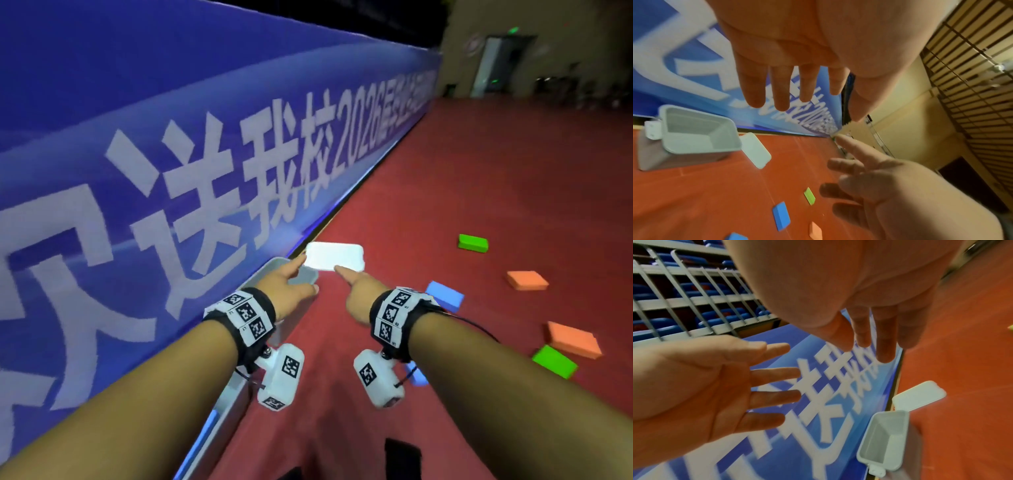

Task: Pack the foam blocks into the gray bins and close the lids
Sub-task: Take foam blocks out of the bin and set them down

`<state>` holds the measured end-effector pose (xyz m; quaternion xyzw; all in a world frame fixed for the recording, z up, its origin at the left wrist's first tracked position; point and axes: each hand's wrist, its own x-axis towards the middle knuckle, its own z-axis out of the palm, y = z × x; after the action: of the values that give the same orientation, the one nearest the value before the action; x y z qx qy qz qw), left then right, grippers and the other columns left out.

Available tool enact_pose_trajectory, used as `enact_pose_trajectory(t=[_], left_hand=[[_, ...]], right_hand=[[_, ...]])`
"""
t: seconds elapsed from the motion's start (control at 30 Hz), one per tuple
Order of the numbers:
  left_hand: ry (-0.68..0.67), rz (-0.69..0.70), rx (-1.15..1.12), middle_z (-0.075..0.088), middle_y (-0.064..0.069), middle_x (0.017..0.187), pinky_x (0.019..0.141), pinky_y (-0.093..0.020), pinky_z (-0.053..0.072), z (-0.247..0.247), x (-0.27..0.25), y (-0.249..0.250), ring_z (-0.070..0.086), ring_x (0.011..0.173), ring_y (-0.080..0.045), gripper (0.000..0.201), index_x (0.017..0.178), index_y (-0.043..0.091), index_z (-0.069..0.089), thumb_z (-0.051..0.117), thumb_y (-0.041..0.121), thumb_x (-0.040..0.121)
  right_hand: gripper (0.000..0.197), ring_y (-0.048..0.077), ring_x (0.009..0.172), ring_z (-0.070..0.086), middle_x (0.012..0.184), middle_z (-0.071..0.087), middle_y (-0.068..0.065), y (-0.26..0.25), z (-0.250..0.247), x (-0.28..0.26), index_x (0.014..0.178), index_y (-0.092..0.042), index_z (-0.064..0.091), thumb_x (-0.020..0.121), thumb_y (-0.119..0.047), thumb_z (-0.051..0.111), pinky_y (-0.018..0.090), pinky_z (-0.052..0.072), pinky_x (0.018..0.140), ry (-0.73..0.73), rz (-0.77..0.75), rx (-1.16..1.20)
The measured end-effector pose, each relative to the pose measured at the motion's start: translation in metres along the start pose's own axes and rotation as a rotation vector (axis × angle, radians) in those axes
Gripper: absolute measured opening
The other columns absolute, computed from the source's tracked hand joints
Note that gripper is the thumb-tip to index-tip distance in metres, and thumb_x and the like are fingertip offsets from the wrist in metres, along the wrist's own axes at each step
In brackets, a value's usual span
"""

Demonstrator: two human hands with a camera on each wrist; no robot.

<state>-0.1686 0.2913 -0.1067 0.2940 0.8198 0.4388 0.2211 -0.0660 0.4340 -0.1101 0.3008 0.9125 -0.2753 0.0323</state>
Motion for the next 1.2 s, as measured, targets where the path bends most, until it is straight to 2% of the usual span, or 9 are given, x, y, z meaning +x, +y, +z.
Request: enact_pose_trajectory(t=[0.07,0.13,0.23,0.33,0.43,0.57,0.7,0.87,1.2], left_hand=[[-0.047,0.055,-0.011,0.057,0.001,0.116,0.056,-0.008,0.044,0.045,-0.003,0.031,0.057,0.077,-0.014,0.067,0.145,0.036,0.04,0.07,0.027,0.086],[-0.114,0.135,-0.022,0.054,0.005,0.13,0.066,-0.006,0.046,0.109,-0.014,0.07,0.062,0.093,-0.014,0.067,0.145,0.033,0.041,0.071,0.025,0.086],[-0.255,0.212,-0.001,0.051,-0.001,0.142,0.098,-0.025,0.042,0.207,-0.04,0.12,0.053,0.125,-0.019,0.07,0.146,0.033,0.039,0.072,0.027,0.085],[-0.452,0.31,0.032,0.052,-0.002,0.141,0.094,-0.02,0.039,0.315,-0.075,0.176,0.053,0.121,-0.013,0.076,0.147,0.035,0.035,0.074,0.031,0.081],[-0.605,0.406,0.055,0.053,0.003,0.135,0.078,-0.016,0.04,0.412,-0.121,0.231,0.06,0.108,-0.016,0.073,0.147,0.035,0.034,0.072,0.027,0.085],[-0.775,0.553,0.075,0.053,0.004,0.137,0.074,-0.022,0.044,0.516,-0.178,0.307,0.059,0.094,-0.014,0.077,0.145,0.043,0.033,0.069,0.043,0.077],[-0.928,0.675,0.087,0.047,0.006,0.143,0.083,-0.019,0.037,0.606,-0.225,0.368,0.056,0.119,-0.015,0.072,0.148,0.04,0.03,0.068,0.029,0.087],[-1.111,0.793,0.063,0.043,0.007,0.148,0.089,-0.027,0.047,0.73,-0.281,0.43,0.054,0.122,-0.013,0.078,0.146,0.047,0.029,0.07,0.037,0.08],[-1.44,1.044,0.033,0.043,0.001,0.144,0.067,-0.014,0.043,0.963,-0.38,0.567,0.053,0.119,-0.011,0.071,0.145,0.046,0.033,0.067,0.021,0.088]], right_hand=[[0.071,0.025,0.127,0.049,0.15,0.036,0.011,0.057,-0.026,-0.026,0.153,-0.032,0.023,0.091,-0.003,0.045,0.022,0.04,0.091,0.039,0.101,0.023],[0.073,0.023,0.123,0.051,0.15,0.037,0.012,0.129,-0.054,-0.065,0.152,-0.035,0.021,0.091,-0.003,0.045,0.026,0.041,0.094,0.084,0.214,0.023],[0.07,0.027,0.119,0.053,0.143,0.043,0.015,0.227,-0.092,-0.14,0.153,-0.026,0.021,0.093,0.0,0.044,0.025,0.041,0.093,0.153,0.326,0.047],[0.075,0.024,0.105,0.057,0.143,0.045,0.012,0.327,-0.133,-0.229,0.153,-0.033,0.015,0.091,-0.006,0.045,0.028,0.046,0.086,0.249,0.538,0.027],[0.071,0.018,0.112,0.055,0.15,0.04,0.007,0.408,-0.168,-0.316,0.154,-0.029,0.017,0.093,-0.012,0.051,0.013,0.048,0.082,0.364,0.671,0.104],[0.074,0.027,0.113,0.059,0.146,0.045,0.009,0.488,-0.202,-0.413,0.154,-0.037,0.014,0.092,-0.021,0.052,0.025,0.053,0.078,0.52,0.867,0.156],[0.079,0.032,0.123,0.053,0.153,0.032,0.008,0.546,-0.218,-0.495,0.153,-0.042,0.012,0.087,-0.023,0.053,0.034,0.048,0.096,0.606,1.021,0.186],[0.082,0.032,0.129,0.048,0.158,0.016,0.008,0.629,-0.24,-0.597,0.153,-0.041,0.007,0.088,-0.022,0.055,0.03,0.045,0.094,0.688,1.219,0.242],[0.084,0.033,0.131,0.046,0.16,0.011,0.004,0.796,-0.298,-0.731,0.151,-0.048,0.005,0.086,-0.019,0.052,0.036,0.048,0.099,0.823,1.518,0.321]])
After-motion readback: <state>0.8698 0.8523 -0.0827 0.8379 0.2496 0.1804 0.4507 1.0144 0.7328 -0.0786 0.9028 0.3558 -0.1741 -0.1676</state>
